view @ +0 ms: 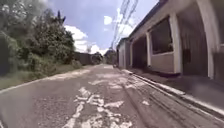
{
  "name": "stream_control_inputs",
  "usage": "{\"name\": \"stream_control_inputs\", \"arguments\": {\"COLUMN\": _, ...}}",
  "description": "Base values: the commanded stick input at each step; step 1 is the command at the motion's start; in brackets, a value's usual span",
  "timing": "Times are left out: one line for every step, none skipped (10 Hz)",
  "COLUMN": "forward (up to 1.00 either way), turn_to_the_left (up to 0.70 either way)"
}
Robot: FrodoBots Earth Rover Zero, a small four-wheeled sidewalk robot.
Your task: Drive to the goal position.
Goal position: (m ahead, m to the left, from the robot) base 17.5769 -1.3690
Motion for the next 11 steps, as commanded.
{"name": "stream_control_inputs", "arguments": {"forward": 0.7, "turn_to_the_left": 0.01}}
{"name": "stream_control_inputs", "arguments": {"forward": 0.7, "turn_to_the_left": 0.01}}
{"name": "stream_control_inputs", "arguments": {"forward": 0.7, "turn_to_the_left": 0.01}}
{"name": "stream_control_inputs", "arguments": {"forward": 0.7, "turn_to_the_left": 0.01}}
{"name": "stream_control_inputs", "arguments": {"forward": 0.7, "turn_to_the_left": 0.01}}
{"name": "stream_control_inputs", "arguments": {"forward": 0.7, "turn_to_the_left": 0.01}}
{"name": "stream_control_inputs", "arguments": {"forward": 0.7, "turn_to_the_left": 0.01}}
{"name": "stream_control_inputs", "arguments": {"forward": 0.7, "turn_to_the_left": 0.01}}
{"name": "stream_control_inputs", "arguments": {"forward": 0.7, "turn_to_the_left": 0.01}}
{"name": "stream_control_inputs", "arguments": {"forward": 0.7, "turn_to_the_left": 0.01}}
{"name": "stream_control_inputs", "arguments": {"forward": 0.7, "turn_to_the_left": 0.01}}
